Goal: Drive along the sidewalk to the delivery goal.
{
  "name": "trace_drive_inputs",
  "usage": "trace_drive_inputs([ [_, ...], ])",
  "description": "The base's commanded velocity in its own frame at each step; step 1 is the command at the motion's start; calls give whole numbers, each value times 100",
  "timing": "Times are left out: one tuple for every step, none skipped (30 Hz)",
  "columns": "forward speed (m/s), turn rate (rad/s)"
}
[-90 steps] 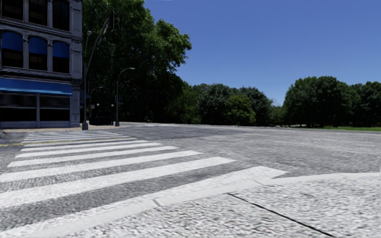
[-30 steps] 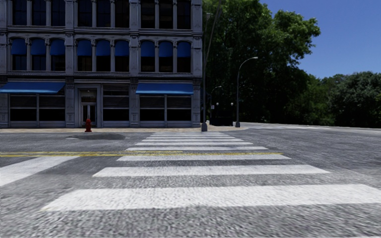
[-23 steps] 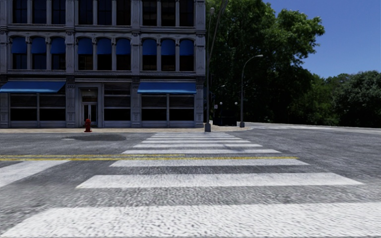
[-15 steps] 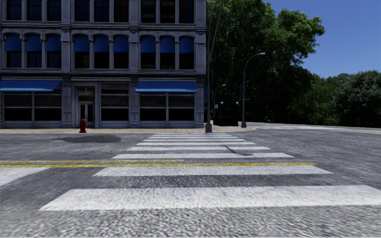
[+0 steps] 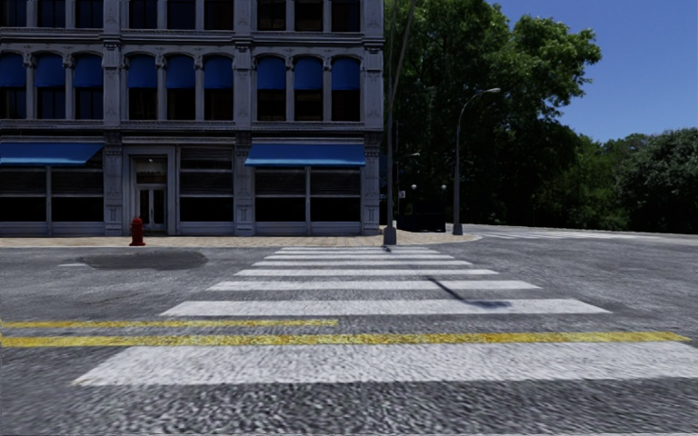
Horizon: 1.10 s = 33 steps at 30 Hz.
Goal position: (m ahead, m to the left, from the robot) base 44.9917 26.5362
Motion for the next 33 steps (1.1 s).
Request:
trace_drive_inputs([
  [200, 0],
  [200, 0],
  [200, 0],
  [200, 0],
  [200, 0],
  [200, 0],
  [200, 0],
  [200, 0],
  [200, 0],
  [200, 0],
  [200, 0],
  [200, 8],
  [200, 15],
  [200, 17],
  [200, 17],
  [200, 17],
  [200, 17],
  [200, 17],
  [200, 4],
  [200, 0],
  [200, 0],
  [200, 0],
  [200, 0],
  [200, 0],
  [200, 0],
  [200, 0],
  [200, 0],
  [200, 0],
  [200, 0],
  [200, 0],
  [200, 0],
  [200, 0],
  [200, 0],
])
